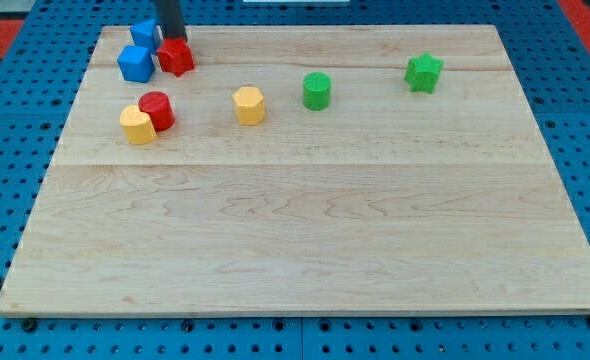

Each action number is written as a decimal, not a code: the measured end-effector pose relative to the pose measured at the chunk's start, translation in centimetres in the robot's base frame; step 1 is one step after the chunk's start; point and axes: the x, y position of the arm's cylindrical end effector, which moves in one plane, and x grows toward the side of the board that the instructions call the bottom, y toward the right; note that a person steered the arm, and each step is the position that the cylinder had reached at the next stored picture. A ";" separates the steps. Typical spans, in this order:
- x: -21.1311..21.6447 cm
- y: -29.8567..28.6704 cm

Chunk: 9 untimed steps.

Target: Move the red star below the blue cube

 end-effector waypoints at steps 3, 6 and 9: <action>6.1 5.5; 8.3 2.2; 7.6 -1.5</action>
